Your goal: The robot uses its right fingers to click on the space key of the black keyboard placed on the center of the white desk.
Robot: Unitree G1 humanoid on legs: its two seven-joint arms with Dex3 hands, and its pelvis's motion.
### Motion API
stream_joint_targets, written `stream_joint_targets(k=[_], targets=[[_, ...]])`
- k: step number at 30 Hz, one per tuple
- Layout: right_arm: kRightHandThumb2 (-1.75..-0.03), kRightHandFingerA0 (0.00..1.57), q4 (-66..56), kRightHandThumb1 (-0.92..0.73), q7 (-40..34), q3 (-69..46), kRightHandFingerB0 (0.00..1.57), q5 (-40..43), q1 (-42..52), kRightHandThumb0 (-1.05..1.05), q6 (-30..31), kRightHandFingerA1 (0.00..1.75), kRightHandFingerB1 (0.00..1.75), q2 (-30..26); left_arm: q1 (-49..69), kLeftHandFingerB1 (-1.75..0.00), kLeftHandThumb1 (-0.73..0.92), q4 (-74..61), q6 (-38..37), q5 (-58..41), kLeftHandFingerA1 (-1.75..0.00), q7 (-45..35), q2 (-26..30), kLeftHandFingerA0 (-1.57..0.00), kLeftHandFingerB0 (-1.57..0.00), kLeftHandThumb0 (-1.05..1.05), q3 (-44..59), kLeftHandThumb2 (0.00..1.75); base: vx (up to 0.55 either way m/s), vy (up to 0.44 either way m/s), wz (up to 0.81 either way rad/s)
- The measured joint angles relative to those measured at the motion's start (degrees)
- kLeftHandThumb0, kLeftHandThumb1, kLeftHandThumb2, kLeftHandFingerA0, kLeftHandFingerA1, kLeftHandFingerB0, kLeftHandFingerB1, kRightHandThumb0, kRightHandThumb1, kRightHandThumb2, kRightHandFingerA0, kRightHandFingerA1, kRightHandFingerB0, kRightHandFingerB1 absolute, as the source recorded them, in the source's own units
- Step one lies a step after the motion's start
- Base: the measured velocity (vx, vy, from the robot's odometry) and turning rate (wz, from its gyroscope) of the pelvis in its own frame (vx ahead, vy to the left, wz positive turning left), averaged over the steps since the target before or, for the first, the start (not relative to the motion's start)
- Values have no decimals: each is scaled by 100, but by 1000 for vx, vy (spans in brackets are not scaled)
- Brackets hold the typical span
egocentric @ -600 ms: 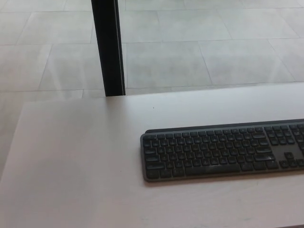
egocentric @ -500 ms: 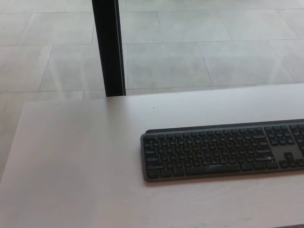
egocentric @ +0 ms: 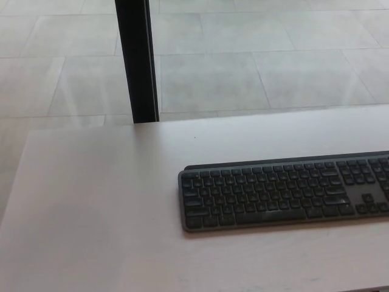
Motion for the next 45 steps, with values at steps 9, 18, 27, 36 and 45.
stream_joint_targets(k=[9,18,27,36,45], targets=[[-57,90,-634,-57,123,493,63,394,-986,-40,298,90,42,-246,-59,-61,51,38,-21,-155,-98,65,59,-88,-76,-40,-72,55,0,0,0],[-56,105,-2032,-55,613,2271,68,223,-1296,-37,667,123,45,-277,-63,-58,49,40,-64,-288,-92,69,62,-86,-78,-43,-94,54,0,0,0],[-78,117,-1971,-36,1227,3808,58,-351,-1315,-24,484,136,61,-354,-68,-71,38,40,-66,-322,-90,68,62,-81,-71,-41,-153,84,0,0,0],[-57,82,-1916,-55,1497,5019,66,-1080,-1180,-14,17,161,43,-507,-68,-60,49,40,-66,-332,-92,67,62,-85,-78,-44,-170,55,0,0,0],[-64,80,-2051,-57,1611,6048,69,-1749,-1149,-17,-273,158,44,-590,-71,-60,50,39,-66,-337,-92,65,61,-84,-76,-42,-168,54,0,0,0]])
